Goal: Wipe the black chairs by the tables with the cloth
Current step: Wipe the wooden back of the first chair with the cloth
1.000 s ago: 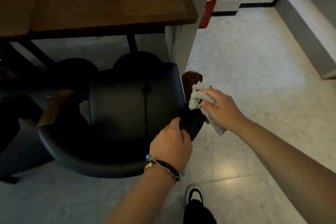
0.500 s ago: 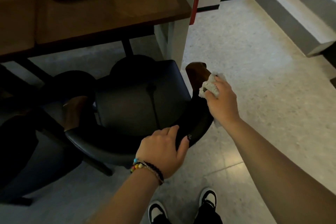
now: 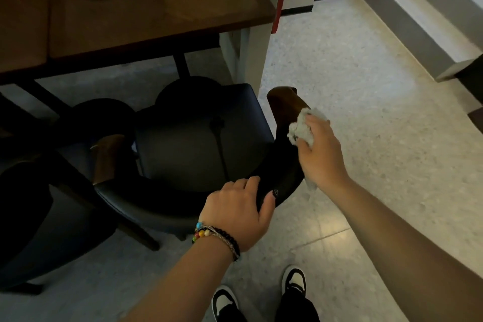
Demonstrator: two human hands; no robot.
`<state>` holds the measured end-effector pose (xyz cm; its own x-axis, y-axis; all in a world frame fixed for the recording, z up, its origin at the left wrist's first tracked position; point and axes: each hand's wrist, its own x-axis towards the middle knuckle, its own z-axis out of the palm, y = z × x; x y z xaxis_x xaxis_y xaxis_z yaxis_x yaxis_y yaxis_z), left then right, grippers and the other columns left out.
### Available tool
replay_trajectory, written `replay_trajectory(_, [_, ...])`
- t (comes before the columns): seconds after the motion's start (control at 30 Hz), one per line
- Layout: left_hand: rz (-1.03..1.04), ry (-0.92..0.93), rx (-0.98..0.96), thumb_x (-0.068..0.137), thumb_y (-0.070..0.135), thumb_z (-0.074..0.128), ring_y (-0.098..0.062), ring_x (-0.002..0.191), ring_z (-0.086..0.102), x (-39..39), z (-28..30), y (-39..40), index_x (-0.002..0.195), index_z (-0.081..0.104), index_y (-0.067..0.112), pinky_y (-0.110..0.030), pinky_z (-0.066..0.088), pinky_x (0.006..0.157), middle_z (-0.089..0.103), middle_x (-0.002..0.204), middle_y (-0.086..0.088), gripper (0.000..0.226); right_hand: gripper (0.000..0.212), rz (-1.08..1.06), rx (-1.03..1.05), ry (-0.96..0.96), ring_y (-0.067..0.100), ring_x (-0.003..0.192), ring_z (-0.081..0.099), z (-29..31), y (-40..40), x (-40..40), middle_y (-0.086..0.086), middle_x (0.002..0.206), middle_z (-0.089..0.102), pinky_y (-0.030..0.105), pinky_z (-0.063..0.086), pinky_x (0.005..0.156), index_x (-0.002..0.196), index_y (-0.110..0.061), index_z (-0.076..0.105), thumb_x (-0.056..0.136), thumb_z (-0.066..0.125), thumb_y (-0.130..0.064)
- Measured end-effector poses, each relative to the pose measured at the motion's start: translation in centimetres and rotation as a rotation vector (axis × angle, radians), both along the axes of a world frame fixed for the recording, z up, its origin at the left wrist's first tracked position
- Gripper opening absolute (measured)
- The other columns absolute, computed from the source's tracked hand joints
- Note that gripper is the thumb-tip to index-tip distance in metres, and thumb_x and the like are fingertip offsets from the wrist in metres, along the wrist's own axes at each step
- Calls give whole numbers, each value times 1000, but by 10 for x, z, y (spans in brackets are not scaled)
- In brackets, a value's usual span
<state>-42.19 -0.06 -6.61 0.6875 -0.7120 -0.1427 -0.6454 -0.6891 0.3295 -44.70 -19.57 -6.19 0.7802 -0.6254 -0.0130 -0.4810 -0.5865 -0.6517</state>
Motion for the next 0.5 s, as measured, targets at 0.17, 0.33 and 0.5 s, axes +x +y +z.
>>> replay_trajectory(0.17, [2, -54, -33, 90, 63, 8, -9, 90, 60, 0, -5, -1, 135, 42, 31, -26, 44, 61, 63, 112, 11, 65, 50, -1, 28, 17, 20, 136, 39, -1, -19, -2, 3, 150, 42, 16, 24, 103, 146, -17, 40, 98, 55, -18])
replay_trajectory(0.33, [42, -81, -56, 90, 64, 12, -8, 83, 61, -2, -1, 1, 128, 49, 31, -24, 40, 56, 65, 102, 12, 63, 40, 35, 0, 6, 22, 125, 49, 1, -18, 17, 7, 138, 49, 5, 30, 92, 137, -14, 49, 97, 55, -17])
replay_trajectory(0.5, [227, 138, -305, 95, 38, 47, -10, 91, 62, 1, 6, 12, 128, 54, 29, -23, 46, 69, 65, 111, 8, 35, 42, 254, -27, 20, 20, 142, 31, 1, 19, -38, 4, 158, 24, 20, 27, 113, 137, -20, 47, 96, 56, -14])
